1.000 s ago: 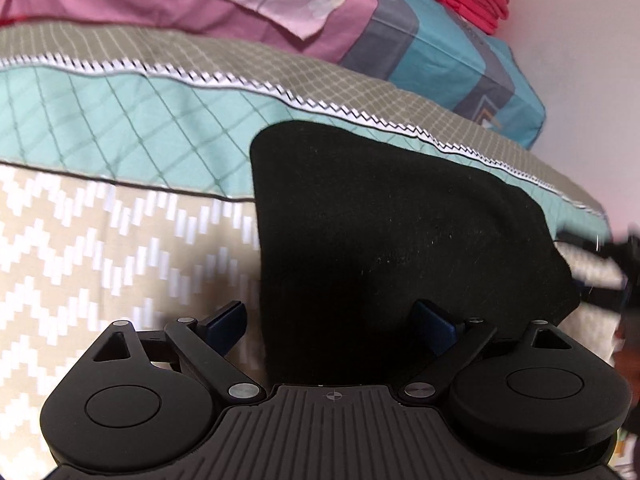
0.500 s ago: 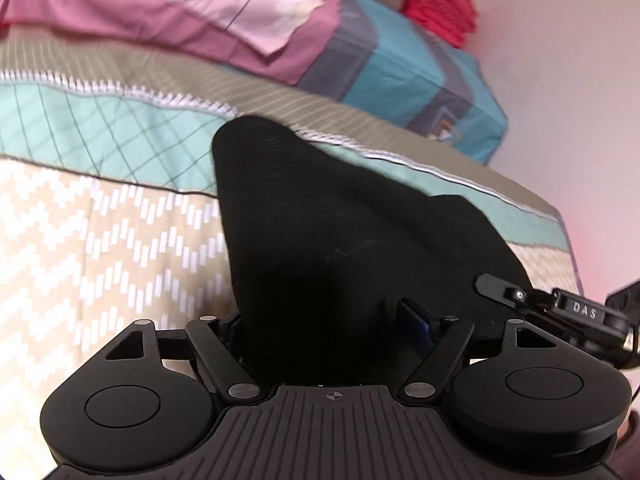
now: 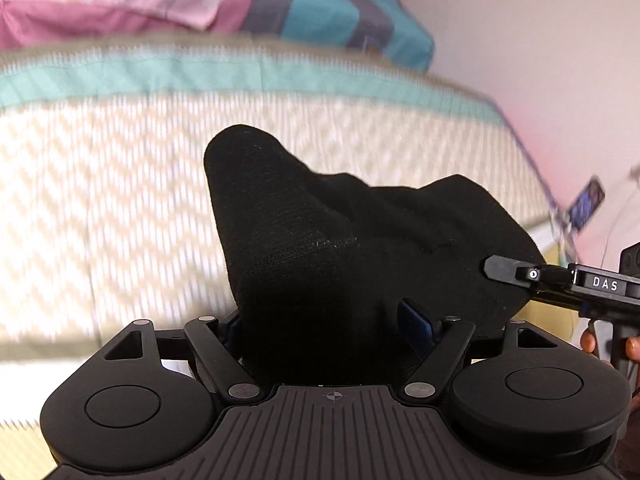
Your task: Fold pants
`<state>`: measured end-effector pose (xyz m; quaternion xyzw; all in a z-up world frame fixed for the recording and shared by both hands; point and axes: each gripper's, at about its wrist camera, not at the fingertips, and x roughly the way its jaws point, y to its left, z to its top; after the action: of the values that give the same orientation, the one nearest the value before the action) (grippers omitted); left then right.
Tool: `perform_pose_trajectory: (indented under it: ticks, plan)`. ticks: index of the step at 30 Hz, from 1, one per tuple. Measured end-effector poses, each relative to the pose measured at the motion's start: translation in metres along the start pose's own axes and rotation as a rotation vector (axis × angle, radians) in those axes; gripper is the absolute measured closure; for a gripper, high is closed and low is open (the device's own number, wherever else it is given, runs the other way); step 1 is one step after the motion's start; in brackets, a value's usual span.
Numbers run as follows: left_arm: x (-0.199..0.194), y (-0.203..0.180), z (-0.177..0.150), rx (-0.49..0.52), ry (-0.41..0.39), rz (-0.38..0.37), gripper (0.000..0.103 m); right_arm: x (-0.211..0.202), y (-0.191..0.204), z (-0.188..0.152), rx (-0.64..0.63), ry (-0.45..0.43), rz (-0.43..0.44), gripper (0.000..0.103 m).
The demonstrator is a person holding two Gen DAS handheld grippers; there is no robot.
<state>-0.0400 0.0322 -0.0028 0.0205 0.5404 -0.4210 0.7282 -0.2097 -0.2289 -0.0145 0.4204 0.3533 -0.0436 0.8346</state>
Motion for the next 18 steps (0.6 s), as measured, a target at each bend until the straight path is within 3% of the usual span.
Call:
perform_pose_trajectory:
  ticks: [2,3,4,8,13,18]
  plan:
    - [0.018,0.005,-0.018,0.0,0.05,0.029,0.0,0.01,-0.022,-0.021,0.035,0.04,-0.096,0.055]
    - [0.027,0.007,-0.026,-0.001,0.078,0.076,0.0,0.015,-0.033,-0.03,0.057,0.055,-0.191,0.041]
    - [0.036,0.009,-0.032,0.008,0.102,0.121,0.0,0.014,-0.041,-0.039,0.078,0.047,-0.255,0.034]
    - [0.033,0.003,-0.042,0.067,0.079,0.173,0.0,-0.004,-0.047,-0.049,0.149,-0.031,-0.249,0.032]
    - [0.024,-0.011,-0.042,0.161,0.059,0.266,0.0,-0.01,-0.046,-0.054,0.129,-0.024,-0.297,0.028]
    - [0.01,-0.008,-0.044,0.164,0.055,0.313,0.0,-0.024,-0.046,-0.059,0.152,-0.044,-0.334,0.025]
